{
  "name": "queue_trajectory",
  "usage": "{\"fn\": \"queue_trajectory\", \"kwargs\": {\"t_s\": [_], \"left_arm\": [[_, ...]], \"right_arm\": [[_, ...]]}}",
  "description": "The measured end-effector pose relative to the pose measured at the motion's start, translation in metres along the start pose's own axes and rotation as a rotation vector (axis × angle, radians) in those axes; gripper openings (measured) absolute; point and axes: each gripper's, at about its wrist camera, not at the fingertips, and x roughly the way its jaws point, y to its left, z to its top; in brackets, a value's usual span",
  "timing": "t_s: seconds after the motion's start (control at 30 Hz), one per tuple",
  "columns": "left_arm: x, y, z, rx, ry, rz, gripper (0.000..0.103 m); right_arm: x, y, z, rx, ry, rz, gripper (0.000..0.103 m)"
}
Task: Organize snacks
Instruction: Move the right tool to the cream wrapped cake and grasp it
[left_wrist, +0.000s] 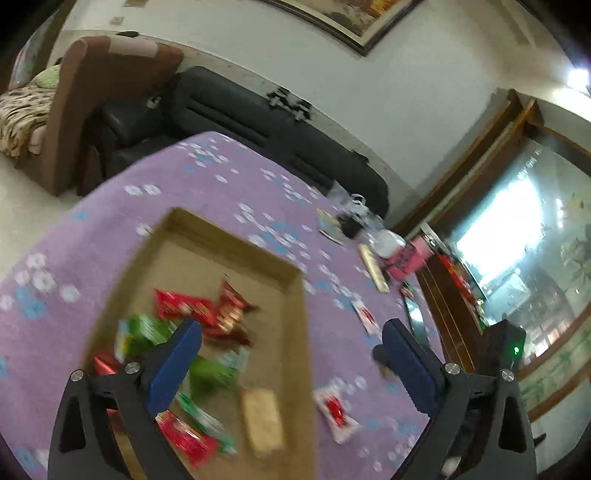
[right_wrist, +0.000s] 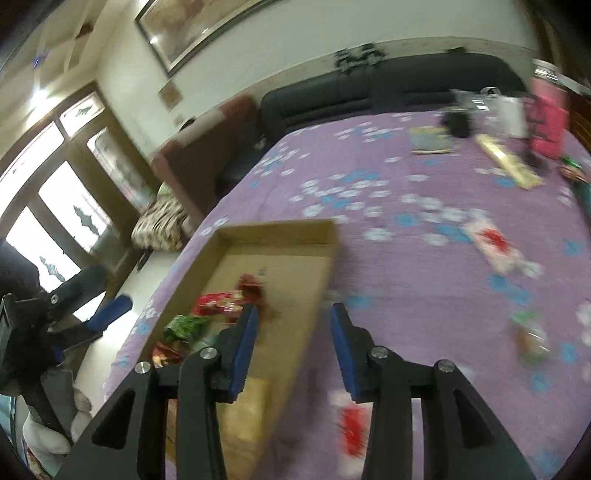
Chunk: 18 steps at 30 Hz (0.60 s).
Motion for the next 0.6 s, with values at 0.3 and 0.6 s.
{"fn": "queue_trajectory", "kwargs": {"t_s": [0.3, 0.6], "left_arm": [[0.037, -0.069, -0.054, 0.082, 0.146, -0.094, 0.099], [0.083, -0.109, -0.109, 0.151, 0.304, -0.116, 0.099]], "right_arm": [[-0.107, -0.159, -0.019, 0.205, -0.108, -0.261, 0.040], [-0.138, -0.253, -0.033, 0.382, -0.123, -0.345, 0.041]]}}
